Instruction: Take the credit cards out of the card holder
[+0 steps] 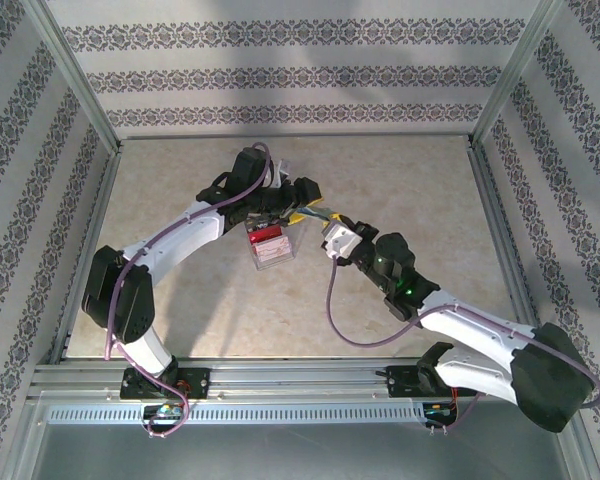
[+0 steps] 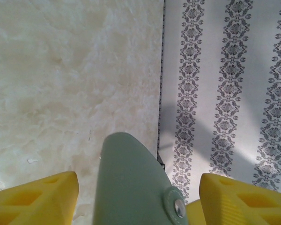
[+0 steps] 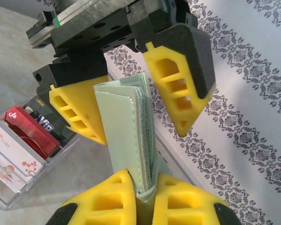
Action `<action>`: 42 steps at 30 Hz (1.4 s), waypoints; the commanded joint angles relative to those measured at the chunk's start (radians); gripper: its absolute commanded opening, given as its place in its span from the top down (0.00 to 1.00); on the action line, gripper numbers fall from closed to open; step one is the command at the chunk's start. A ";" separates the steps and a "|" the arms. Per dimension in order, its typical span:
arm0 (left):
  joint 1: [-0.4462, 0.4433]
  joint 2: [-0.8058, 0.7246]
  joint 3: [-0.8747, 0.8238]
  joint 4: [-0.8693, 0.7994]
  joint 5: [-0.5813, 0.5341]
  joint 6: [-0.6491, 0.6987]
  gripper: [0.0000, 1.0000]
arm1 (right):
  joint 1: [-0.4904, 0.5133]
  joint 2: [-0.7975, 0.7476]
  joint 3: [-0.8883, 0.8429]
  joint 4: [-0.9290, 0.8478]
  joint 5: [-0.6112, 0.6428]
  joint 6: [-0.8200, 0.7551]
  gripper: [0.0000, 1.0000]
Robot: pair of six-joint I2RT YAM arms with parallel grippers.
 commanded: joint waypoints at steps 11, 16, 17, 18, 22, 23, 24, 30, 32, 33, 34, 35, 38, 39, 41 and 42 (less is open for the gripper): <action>-0.003 0.006 0.030 0.080 0.068 -0.047 0.78 | 0.015 0.043 0.038 0.138 0.004 -0.014 0.81; 0.004 -0.020 -0.009 0.193 0.032 -0.065 0.90 | 0.011 -0.009 -0.002 0.126 -0.009 0.106 0.49; 0.007 -0.030 -0.020 0.215 0.022 -0.064 0.91 | 0.005 -0.023 -0.005 0.111 -0.017 0.145 0.42; 0.011 -0.042 -0.031 0.235 0.006 -0.058 0.93 | -0.008 -0.038 -0.008 0.090 -0.031 0.200 0.35; 0.017 -0.106 -0.069 0.236 -0.091 0.031 1.00 | -0.084 -0.122 0.011 -0.046 -0.083 0.520 0.24; 0.018 -0.123 -0.078 0.229 -0.120 0.053 1.00 | -0.103 -0.138 0.014 -0.065 -0.091 0.603 0.21; 0.018 -0.139 -0.093 0.232 -0.145 0.075 1.00 | -0.130 -0.153 0.021 -0.086 -0.102 0.705 0.19; 0.017 -0.197 -0.193 0.362 -0.223 0.108 1.00 | -0.330 -0.081 0.124 -0.231 -0.341 1.303 0.22; 0.019 -0.208 -0.220 0.397 -0.237 0.113 1.00 | -0.360 -0.036 0.122 -0.170 -0.418 1.449 0.23; 0.018 -0.214 -0.233 0.419 -0.244 0.111 1.00 | -0.364 -0.012 0.120 -0.131 -0.443 1.518 0.23; 0.018 -0.220 -0.246 0.442 -0.254 0.109 1.00 | -0.364 0.010 0.117 -0.083 -0.475 1.569 0.23; 0.018 -0.225 -0.260 0.458 -0.261 0.106 1.00 | -0.364 0.028 0.117 -0.043 -0.501 1.607 0.22; 0.018 -0.237 -0.293 0.506 -0.296 0.102 1.00 | -0.345 0.060 0.115 0.073 -0.533 1.695 0.17; 0.019 -0.241 -0.299 0.516 -0.304 0.100 1.00 | -0.338 0.062 0.113 0.087 -0.527 1.705 0.15; 0.018 -0.241 -0.306 0.528 -0.311 0.096 1.00 | -0.331 0.063 0.112 0.093 -0.522 1.716 0.12; 0.018 -0.242 -0.314 0.543 -0.316 0.092 1.00 | -0.327 0.063 0.111 0.097 -0.516 1.719 0.11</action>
